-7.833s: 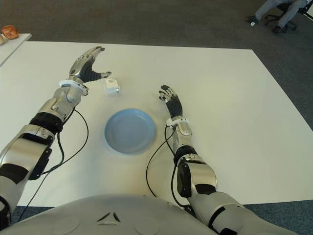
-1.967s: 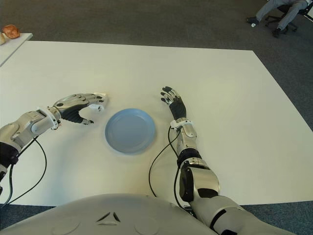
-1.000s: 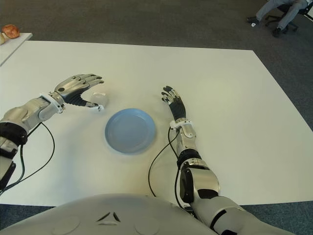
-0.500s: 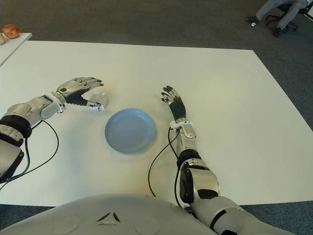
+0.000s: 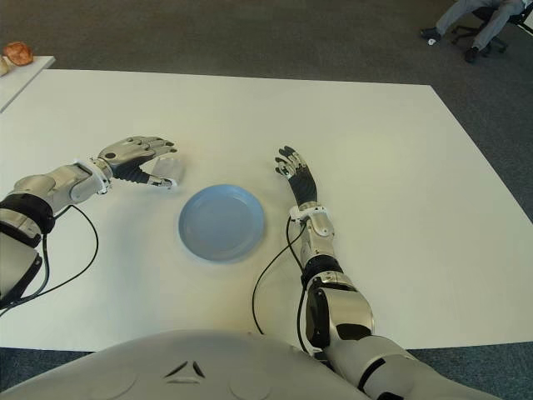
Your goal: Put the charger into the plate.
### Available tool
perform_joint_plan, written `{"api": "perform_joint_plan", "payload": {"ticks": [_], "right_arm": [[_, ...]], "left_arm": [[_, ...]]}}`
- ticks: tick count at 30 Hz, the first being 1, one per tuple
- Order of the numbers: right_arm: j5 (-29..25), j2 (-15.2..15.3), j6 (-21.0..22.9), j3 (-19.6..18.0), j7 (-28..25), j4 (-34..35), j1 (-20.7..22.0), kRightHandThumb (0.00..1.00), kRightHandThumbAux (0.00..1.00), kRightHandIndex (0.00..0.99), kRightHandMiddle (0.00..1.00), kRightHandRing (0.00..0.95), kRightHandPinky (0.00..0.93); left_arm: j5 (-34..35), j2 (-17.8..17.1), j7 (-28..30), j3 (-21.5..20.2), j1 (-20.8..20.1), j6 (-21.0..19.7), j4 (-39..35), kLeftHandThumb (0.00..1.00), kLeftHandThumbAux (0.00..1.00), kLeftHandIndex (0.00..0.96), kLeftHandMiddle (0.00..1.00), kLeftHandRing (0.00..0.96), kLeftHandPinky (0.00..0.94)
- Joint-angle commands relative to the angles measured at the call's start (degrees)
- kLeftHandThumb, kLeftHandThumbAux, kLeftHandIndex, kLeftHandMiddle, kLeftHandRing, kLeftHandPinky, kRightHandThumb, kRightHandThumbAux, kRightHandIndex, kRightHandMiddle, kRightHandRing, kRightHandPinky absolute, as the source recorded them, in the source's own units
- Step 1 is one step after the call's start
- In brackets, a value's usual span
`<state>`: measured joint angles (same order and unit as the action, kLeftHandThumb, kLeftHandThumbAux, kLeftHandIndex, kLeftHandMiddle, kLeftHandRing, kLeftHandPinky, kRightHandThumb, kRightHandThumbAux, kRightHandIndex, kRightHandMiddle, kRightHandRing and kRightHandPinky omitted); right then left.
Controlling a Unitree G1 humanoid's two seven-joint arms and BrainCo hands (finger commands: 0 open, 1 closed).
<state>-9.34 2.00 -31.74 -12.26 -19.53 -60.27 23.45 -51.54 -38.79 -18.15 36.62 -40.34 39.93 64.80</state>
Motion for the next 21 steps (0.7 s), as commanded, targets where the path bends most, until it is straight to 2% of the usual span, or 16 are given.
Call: {"api": "perform_joint_plan", "payload": {"ticks": [1,13,21], "right_arm": [[-0.1,-0.3,2.8,0.0,0.0,-2.9,-4.2,0.239,0.617,0.127,0.157,0.156,0.204],[0.4,-0.3,2.6,0.3,0.5,-2.2,-4.7,0.247,0.623,0.119,0.153,0.154,0.206],[0.2,-0.2,2.5,0.3,0.4,-1.6,-5.2,0.251,0.620,0.120,0.156,0.157,0.203]], "left_arm": [[-1.1,1.4,1.7,1.5,-0.9,-0.4,2.5,0.333,0.207,0.000,0.000,0.000,0.000],[-0.4,2.9,6.3,2.2,-1.7,-1.3,5.2,0.371,0.185,0.000,0.000,0.000,0.000],[-1.9,3.4,5.6,3.8,-1.7,-2.8,5.5,0.381,0.176,0.000,0.000,0.000,0.000]]}}
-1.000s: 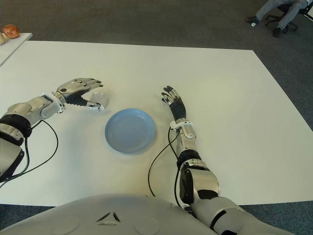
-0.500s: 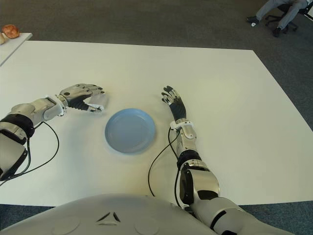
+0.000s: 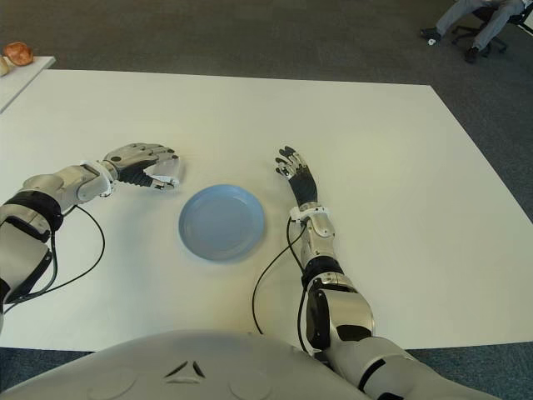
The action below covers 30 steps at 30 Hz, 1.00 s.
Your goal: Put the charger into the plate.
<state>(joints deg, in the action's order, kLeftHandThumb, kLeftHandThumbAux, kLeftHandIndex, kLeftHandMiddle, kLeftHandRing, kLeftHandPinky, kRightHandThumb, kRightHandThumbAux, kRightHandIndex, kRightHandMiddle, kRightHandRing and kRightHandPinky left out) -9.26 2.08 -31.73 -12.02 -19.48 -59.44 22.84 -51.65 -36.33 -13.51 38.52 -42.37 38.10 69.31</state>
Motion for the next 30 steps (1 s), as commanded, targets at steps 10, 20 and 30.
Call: {"api": "perform_joint_plan", "payload": {"ticks": [10,20,30], "right_arm": [[-0.1,-0.3,2.2,0.1,0.1,-1.4,-5.4,0.256,0.620,0.133,0.163,0.162,0.210],[-0.4,-0.2,1.9,0.1,-0.7,0.2,-6.8,0.263,0.618,0.144,0.168,0.163,0.205],[-0.4,0.0,1.9,0.2,-1.2,2.1,-8.1,0.263,0.611,0.149,0.171,0.166,0.210]], "left_arm": [[-2.4,0.9,-0.5,4.1,0.2,-1.0,1.4,0.386,0.176,0.000,0.000,0.000,0.005],[-2.9,1.0,-1.5,5.9,0.0,-2.2,2.1,0.371,0.170,0.000,0.000,0.000,0.021],[-1.6,1.2,-1.8,6.0,0.5,-2.2,3.2,0.383,0.184,0.000,0.000,0.000,0.024]]}}
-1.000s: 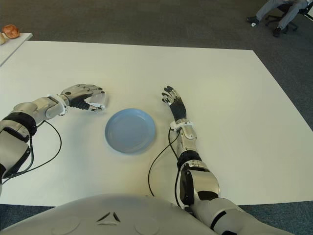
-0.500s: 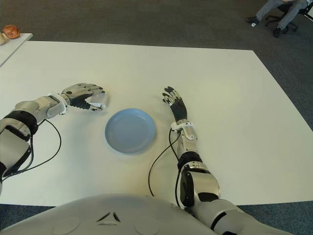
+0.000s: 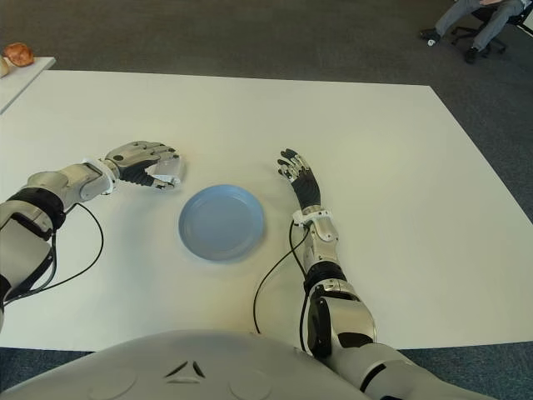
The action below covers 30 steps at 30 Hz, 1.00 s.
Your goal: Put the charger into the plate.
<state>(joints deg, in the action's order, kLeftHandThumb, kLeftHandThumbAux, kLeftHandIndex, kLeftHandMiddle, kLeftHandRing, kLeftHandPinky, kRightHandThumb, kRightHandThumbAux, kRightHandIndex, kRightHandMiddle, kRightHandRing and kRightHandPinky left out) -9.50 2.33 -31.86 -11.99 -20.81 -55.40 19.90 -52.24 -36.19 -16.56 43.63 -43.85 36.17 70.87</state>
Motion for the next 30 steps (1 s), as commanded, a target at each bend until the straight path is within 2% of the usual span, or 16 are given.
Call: {"api": "perform_joint_plan", "payload": {"ticks": [1,18,30], "right_arm": [[-0.1,-0.3,2.1,0.2,0.1,-1.9,-5.2,0.263,0.612,0.151,0.171,0.167,0.213],[0.0,-0.2,2.6,0.6,0.4,0.1,-6.2,0.263,0.623,0.157,0.177,0.174,0.221],[-0.1,0.0,3.1,0.8,0.4,-0.1,-6.0,0.268,0.621,0.157,0.178,0.176,0.225]], "left_arm": [[-0.9,1.1,1.2,0.9,2.0,-0.3,1.7,0.386,0.187,0.000,0.000,0.000,0.025],[2.5,1.7,1.9,-0.9,4.1,-1.6,2.1,0.365,0.205,0.000,0.000,0.000,0.058],[5.6,2.2,1.8,-3.7,6.3,-2.6,2.3,0.383,0.213,0.000,0.000,0.000,0.104]]}}
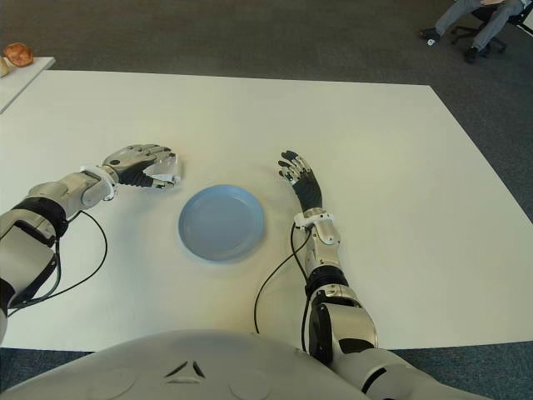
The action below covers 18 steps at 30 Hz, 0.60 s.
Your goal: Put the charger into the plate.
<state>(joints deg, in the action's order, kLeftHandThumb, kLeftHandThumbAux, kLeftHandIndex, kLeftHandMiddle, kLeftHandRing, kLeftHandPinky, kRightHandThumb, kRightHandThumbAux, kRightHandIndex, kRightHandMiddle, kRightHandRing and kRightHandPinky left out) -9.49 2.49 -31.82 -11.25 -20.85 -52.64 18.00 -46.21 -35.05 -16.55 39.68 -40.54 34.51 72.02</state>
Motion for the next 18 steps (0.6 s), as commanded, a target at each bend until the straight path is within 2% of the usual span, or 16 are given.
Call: {"api": "perform_joint_plan", "payload": {"ticks": [1,18], "right_arm": [[-0.1,-0.2,3.0,0.0,0.4,-2.9,-4.0,0.270,0.621,0.157,0.178,0.176,0.224],[0.1,-0.2,2.8,0.1,1.0,-3.8,-3.5,0.266,0.629,0.148,0.178,0.177,0.215]], "left_arm": [[-0.3,1.1,1.4,0.0,3.1,-1.0,1.2,0.384,0.213,0.000,0.000,0.000,0.112],[0.1,0.3,-1.4,-1.5,1.2,0.4,1.1,0.354,0.201,0.000,0.000,0.000,0.143]]}}
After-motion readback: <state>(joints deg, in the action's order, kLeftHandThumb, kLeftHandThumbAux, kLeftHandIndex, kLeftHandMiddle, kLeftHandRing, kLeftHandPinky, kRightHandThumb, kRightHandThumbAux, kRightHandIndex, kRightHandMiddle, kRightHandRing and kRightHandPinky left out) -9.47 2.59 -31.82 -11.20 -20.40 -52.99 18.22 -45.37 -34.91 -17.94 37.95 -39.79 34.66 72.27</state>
